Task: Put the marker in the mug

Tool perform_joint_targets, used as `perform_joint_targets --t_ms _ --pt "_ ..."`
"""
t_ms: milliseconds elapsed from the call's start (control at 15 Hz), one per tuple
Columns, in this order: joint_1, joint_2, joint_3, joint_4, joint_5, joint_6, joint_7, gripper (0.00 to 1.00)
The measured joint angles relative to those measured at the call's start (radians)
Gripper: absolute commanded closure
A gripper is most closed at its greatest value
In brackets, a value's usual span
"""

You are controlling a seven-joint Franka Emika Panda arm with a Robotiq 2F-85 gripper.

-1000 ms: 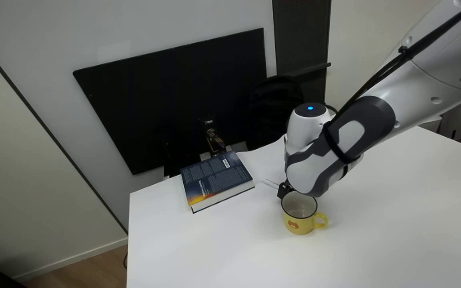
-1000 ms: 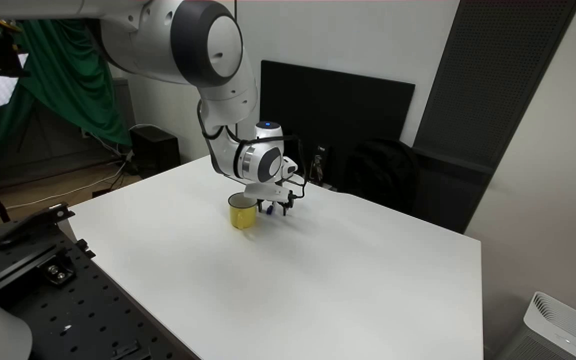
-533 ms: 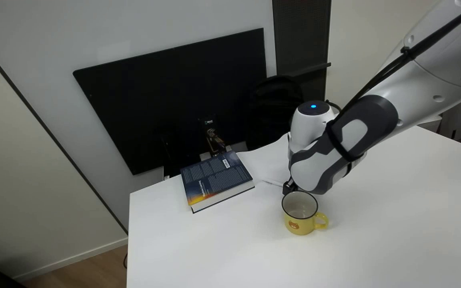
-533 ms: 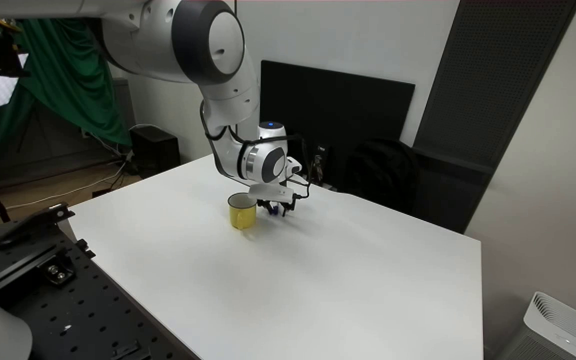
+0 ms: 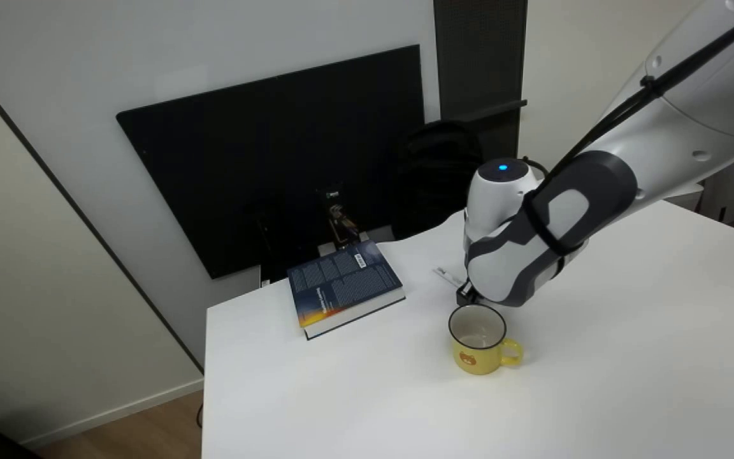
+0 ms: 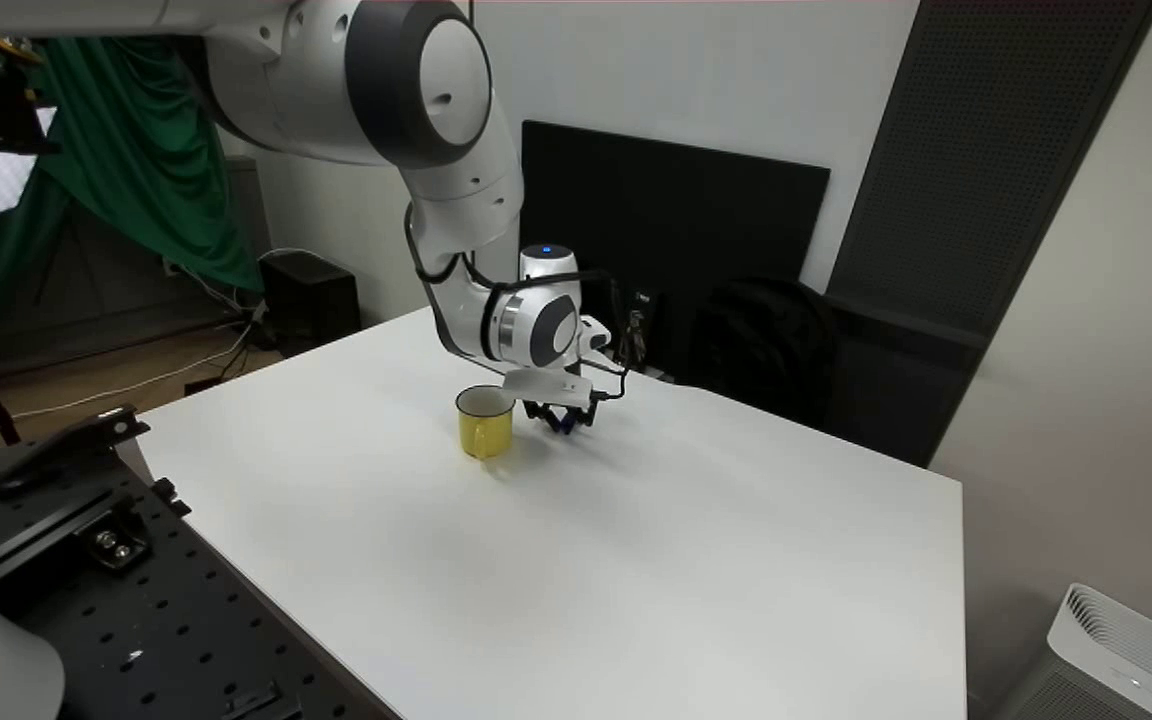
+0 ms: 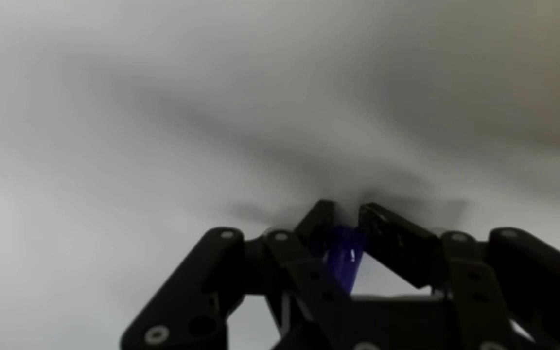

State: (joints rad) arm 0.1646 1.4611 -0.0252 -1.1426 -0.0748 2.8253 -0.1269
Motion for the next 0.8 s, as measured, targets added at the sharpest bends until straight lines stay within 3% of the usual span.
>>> perform_joint_targets --t_ms 400,800 --pt "-0.001 0.000 -0.005 0.008 0.000 -0.021 0.014 0.94" --pt "0.013 0.000 -0.073 0.072 -0.008 -0.099 0.033 0.94"
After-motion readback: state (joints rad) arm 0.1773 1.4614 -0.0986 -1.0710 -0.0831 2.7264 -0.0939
